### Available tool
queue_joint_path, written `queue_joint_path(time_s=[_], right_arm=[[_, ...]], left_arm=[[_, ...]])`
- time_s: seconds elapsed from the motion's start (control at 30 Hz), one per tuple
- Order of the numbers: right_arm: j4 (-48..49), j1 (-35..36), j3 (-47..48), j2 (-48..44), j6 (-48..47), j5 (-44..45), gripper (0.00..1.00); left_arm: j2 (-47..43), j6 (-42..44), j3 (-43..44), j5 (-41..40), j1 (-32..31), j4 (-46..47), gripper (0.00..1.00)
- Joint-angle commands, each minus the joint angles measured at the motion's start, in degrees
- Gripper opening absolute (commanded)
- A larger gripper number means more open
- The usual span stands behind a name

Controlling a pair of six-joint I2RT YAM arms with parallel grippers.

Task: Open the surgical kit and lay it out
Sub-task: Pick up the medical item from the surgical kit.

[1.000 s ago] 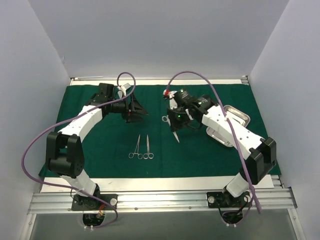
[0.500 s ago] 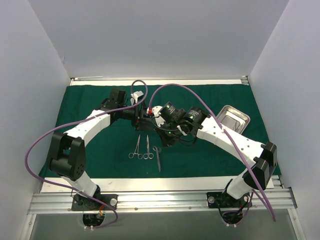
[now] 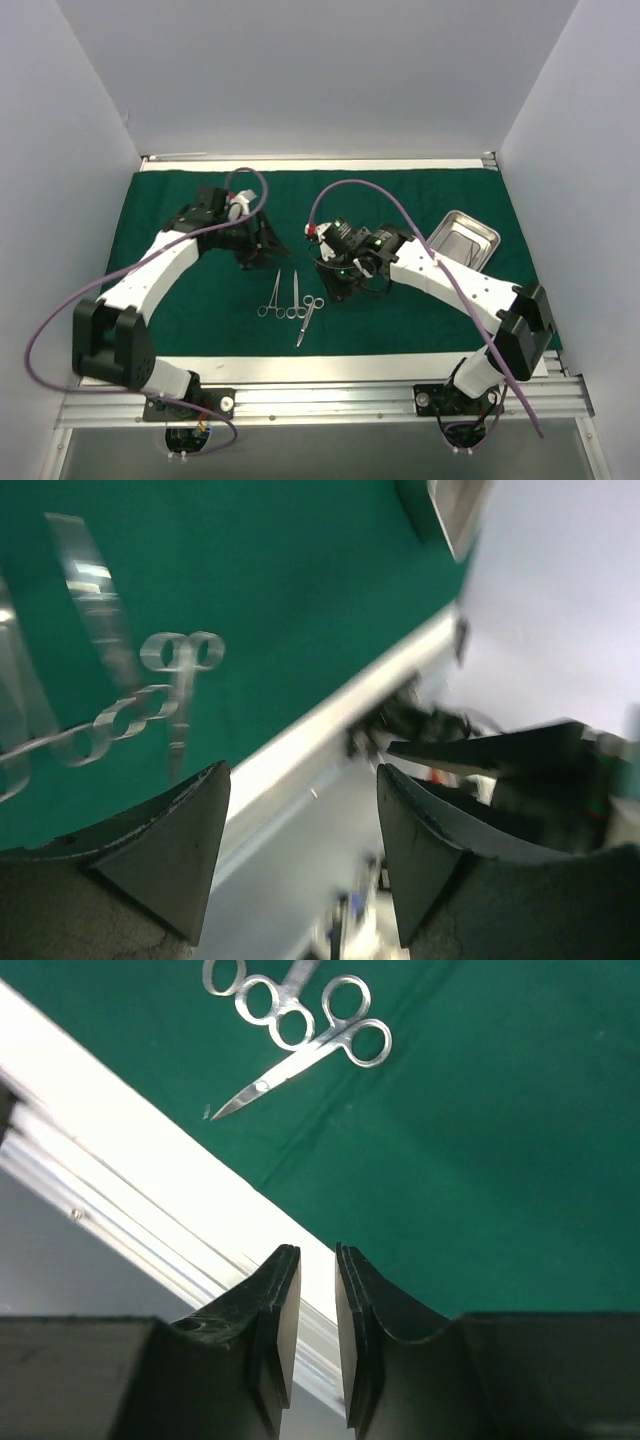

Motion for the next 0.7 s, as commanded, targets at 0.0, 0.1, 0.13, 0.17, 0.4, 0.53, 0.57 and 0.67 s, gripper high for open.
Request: queue_joint_path(time_s=[0.0,0.1,0.13,0.17,0.4,0.53,0.57,0.67], right_arm=[[4.91,-0.88,-1.3,3.71,6.97,0.39,0.23],[6.33,-1.32,1.06,9.49,11.1,-1.37,0.25],[6.67,-1.24,2.9,10.92,11.72,-3.8,0.27],[6.33,-1.06,4.22,12.5,12.69,-4.35,0.29],[2.81,0.52,7.23,18.14,24.53,0.3,0.42],[3.86,1.75,5.56,18.84,32.71,3.02,0.43],[3.43,2.1,5.82,19.54,34.13,3.55,0.43],[0.97,5.08,8.89,23.14,38.26,6.36,0.42]], left_arm=[[-10.1,-1.35,-0.96,-15.32,4.87,-4.95,0.69],[-14.41,0.13,-1.13,-20.6,5.85,-8.2,0.69],[-15.12,0.75,-1.13,-21.31,6.02,-9.69,0.69],[-16.17,1.36,-1.13,-22.1,6.2,-10.4,0.69],[-19.08,1.81,-1.48,-29.48,6.55,-14.62,0.68],[-21.28,1.98,-1.05,-31.95,6.55,-15.24,0.68],[-21.71,2.25,-1.05,-32.04,6.64,-15.24,0.68],[-21.89,2.69,-1.05,-31.34,6.55,-15.07,0.68]])
